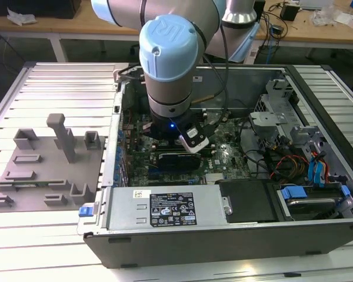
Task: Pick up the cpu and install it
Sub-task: 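Install the second cpu locking lever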
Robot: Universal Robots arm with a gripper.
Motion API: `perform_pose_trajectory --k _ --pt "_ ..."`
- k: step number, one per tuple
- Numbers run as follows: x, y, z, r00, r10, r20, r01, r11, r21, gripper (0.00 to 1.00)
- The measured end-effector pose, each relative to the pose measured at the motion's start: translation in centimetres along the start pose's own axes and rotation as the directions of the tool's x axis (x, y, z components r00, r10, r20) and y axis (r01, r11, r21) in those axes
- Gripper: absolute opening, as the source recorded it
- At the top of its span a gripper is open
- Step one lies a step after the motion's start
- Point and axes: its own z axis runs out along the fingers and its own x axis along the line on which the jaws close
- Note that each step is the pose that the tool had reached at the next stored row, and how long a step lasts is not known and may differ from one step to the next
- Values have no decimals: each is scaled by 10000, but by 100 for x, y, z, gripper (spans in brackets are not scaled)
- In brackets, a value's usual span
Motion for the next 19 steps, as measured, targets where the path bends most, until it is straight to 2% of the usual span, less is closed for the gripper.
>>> perform_pose_trajectory --k 3,6,7,9,11,17,19 --pt "12 -17 58 10000 12 15 -12 9998 -214 11" --pt "26 -17 61 10000 15 15 -15 9997 -236 11" --pt "26 -16 62 10000 13 13 -13 9998 -190 11" --pt "26 -14 63 10000 1 1 -1 10000 23 11" --pt "26 -11 63 10000 -6 -11 6 9999 148 11" --pt "21 41 50 10000 10 -4 -10 9999 152 11" --pt "21 80 60 10000 19 -4 -19 9999 152 11"
